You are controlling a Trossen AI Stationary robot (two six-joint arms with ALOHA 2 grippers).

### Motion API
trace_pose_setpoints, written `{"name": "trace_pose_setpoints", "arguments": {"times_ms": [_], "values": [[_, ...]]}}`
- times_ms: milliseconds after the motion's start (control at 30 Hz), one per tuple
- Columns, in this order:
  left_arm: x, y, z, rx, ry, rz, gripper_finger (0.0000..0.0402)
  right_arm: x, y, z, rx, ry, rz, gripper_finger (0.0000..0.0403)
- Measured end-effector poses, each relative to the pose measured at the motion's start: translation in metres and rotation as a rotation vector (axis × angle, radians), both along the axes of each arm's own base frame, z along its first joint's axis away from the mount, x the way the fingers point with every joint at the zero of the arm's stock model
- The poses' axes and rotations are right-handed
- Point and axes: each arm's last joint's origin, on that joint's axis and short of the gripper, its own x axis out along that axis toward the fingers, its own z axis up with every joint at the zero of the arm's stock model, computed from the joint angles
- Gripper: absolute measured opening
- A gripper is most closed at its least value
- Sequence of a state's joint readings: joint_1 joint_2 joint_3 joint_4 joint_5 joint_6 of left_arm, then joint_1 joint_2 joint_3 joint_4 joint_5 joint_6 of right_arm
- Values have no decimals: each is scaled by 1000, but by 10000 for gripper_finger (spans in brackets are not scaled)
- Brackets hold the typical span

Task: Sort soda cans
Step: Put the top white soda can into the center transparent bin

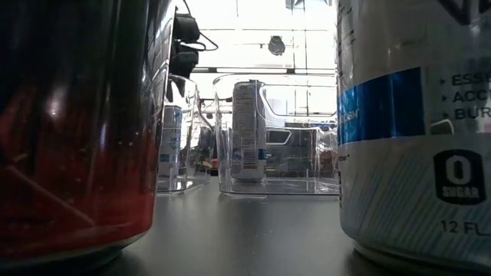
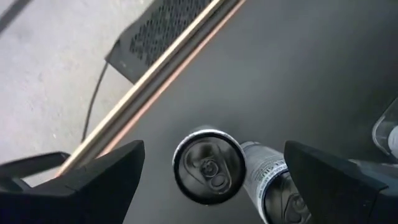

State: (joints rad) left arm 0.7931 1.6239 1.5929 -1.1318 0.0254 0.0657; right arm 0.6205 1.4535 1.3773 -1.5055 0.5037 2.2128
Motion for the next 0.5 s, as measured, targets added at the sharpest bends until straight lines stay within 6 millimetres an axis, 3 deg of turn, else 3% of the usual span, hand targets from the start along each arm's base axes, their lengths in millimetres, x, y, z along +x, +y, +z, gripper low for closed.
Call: {"name": "trace_pose_setpoints", "arguments": {"times_ms": [500], "values": [[12,11,-30,-99,87,31,396,3,3,-3,2,8,14,345]]}}
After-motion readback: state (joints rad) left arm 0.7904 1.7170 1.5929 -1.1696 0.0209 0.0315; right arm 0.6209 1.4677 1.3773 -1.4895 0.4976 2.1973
